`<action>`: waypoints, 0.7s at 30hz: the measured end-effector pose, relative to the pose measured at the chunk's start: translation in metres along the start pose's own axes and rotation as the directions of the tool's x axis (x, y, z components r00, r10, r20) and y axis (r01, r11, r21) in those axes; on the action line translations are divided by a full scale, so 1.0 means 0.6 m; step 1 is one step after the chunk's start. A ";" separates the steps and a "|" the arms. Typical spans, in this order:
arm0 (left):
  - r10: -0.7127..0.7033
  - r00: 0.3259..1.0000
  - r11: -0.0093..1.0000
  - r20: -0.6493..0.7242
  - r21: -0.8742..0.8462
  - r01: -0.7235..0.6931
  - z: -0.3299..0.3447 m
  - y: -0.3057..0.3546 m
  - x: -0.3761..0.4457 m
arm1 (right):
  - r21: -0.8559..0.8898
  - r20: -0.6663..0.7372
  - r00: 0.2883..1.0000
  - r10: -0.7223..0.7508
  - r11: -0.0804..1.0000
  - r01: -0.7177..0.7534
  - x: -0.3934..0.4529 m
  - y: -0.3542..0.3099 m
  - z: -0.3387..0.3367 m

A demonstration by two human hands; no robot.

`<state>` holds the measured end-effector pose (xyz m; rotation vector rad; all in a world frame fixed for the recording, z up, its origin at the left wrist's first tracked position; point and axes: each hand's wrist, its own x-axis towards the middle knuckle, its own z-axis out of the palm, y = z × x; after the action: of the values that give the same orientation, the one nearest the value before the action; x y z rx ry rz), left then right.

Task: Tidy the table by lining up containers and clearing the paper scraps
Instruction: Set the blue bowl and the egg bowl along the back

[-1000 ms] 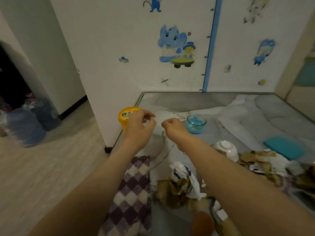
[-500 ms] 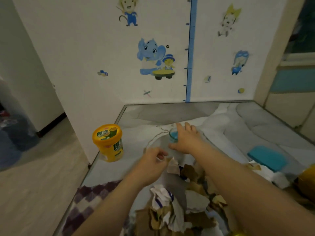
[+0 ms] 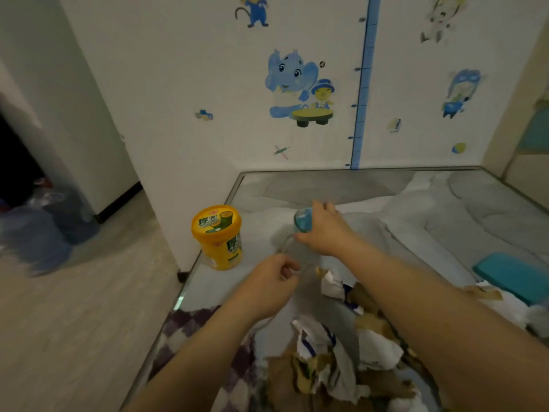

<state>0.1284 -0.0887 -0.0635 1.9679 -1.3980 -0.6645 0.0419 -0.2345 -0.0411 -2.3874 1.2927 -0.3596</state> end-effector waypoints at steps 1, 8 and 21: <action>-0.011 1.000 1.000 0.010 0.001 0.011 -0.006 -0.001 -0.005 | -0.002 0.039 0.998 -0.039 0.999 0.039 -0.002 -0.020 0.009; -0.074 0.997 0.996 -0.031 0.046 0.075 -0.049 -0.034 -0.037 | 0.011 0.117 0.980 -0.161 0.987 0.160 -0.021 -0.101 0.073; -0.107 0.994 0.994 -0.033 0.032 0.108 -0.057 -0.068 -0.054 | 0.042 0.123 0.984 -0.130 0.991 0.126 -0.025 -0.115 0.096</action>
<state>0.1687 -0.0410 -0.0690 2.0831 -1.2999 -0.6592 0.1081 -0.1751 -0.0610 -2.4287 1.0729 -0.2613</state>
